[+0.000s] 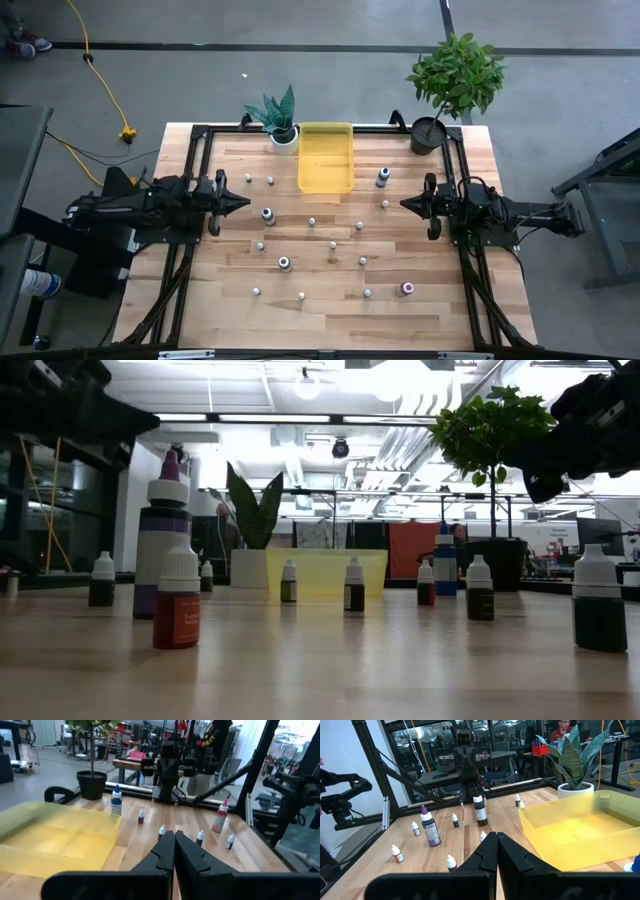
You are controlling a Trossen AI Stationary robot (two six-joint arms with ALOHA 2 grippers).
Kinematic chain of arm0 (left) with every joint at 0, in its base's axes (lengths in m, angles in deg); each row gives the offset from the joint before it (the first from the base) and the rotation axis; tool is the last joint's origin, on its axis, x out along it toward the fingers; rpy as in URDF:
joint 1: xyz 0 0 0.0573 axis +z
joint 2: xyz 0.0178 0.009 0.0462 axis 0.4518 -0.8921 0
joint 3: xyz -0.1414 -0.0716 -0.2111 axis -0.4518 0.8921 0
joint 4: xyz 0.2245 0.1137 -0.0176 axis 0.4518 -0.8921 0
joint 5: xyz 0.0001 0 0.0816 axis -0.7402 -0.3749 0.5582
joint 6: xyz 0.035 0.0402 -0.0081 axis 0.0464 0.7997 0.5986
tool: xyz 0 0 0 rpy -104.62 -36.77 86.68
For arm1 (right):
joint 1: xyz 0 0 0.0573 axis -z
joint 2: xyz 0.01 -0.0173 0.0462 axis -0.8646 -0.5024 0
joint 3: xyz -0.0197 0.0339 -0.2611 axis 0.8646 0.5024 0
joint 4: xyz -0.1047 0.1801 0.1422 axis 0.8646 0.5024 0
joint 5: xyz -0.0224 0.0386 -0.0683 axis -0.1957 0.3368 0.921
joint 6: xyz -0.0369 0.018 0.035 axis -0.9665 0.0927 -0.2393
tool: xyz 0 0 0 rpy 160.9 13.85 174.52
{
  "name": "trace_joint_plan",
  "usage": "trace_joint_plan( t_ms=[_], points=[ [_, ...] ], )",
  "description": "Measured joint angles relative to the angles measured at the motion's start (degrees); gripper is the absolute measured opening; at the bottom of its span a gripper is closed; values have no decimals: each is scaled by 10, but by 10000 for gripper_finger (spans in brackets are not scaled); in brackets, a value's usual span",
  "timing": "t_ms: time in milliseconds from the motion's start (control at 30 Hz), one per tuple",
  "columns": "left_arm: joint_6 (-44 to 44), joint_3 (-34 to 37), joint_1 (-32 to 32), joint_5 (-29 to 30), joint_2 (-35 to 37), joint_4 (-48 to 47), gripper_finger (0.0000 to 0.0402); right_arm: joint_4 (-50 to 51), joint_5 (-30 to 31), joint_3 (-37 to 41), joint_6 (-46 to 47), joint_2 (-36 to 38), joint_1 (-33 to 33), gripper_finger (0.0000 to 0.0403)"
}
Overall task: Pick & Place food coloring
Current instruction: Put the large black food coloring bottle into the yellow bin
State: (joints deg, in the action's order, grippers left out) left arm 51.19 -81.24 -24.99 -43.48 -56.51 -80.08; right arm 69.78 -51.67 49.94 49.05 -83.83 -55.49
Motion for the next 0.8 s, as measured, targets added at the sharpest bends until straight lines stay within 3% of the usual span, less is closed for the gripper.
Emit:
trace_joint_plan(
  t_ms=[200, 367, 600, 800],
  points=[
    [15, -63, 0, -2, -2, -83, 17, 0, 0, 0, 0, 0, 0, 0],
    [18, -118, 0, 0, -54, -182, 73, 0, 0, 0, 0, 0, 0, 0],
    [-4, -221, 0, 44, -234, -254, 156, 0, 0, 0, 0, 0, 0, 0],
    [46, -344, 0, 48, -409, -378, 205, 0, 0, 0, 0, 0, 0, 0]
  ],
)
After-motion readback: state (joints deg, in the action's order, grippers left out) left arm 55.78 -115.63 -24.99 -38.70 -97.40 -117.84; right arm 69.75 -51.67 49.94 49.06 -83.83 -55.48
